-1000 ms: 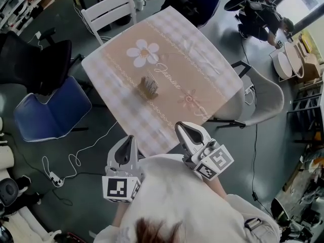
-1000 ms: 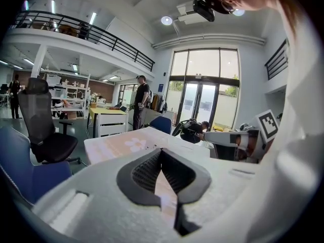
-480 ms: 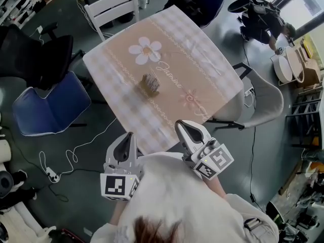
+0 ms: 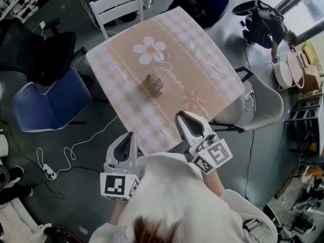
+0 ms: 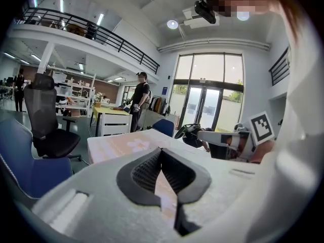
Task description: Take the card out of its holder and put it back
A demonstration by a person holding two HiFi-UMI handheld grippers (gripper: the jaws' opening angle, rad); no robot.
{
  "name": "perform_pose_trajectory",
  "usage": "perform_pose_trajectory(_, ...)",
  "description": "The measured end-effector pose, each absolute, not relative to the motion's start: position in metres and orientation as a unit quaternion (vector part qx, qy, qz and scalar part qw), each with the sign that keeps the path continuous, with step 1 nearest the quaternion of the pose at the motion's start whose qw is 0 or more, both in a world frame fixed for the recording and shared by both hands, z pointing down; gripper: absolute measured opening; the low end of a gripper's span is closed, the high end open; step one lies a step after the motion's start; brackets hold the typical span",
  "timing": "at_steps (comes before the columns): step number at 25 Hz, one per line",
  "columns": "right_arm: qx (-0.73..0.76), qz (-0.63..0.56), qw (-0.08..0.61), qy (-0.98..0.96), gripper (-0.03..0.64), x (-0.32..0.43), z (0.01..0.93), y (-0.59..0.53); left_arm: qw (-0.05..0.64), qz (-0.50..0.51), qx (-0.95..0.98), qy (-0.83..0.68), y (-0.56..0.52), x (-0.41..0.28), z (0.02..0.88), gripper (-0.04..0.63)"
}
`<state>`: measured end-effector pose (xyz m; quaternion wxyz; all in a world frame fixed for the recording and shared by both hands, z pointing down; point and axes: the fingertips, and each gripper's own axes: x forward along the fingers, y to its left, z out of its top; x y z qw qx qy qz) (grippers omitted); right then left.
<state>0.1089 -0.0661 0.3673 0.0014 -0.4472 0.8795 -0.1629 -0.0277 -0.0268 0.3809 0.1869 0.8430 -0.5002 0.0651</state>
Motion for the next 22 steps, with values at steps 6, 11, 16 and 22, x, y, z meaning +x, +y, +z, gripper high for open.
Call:
perform_pose_trajectory(6,-0.464,-0.14,-0.022,0.874,0.071,0.108,0.374,-0.107,0.196,0.077,0.842,-0.496,-0.025,-0.035,0.39,0.0)
perform_pose_trajectory(11,-0.468,-0.138,-0.042,0.872,0.1,0.103,0.386,-0.14,0.207,0.074,0.835,-0.504,-0.027,-0.042,0.392,0.0)
perform_pose_trajectory(16,-0.48,-0.155,-0.064,0.861,0.123,0.099,0.415,-0.175,0.215,0.066,0.826,-0.517,-0.03,-0.049,0.391,0.0)
perform_pose_trajectory(22,-0.48,-0.171,-0.122,0.852,0.133,0.093,0.467,-0.205,0.216,0.067,0.819,-0.528,-0.032,-0.056,0.393,0.0)
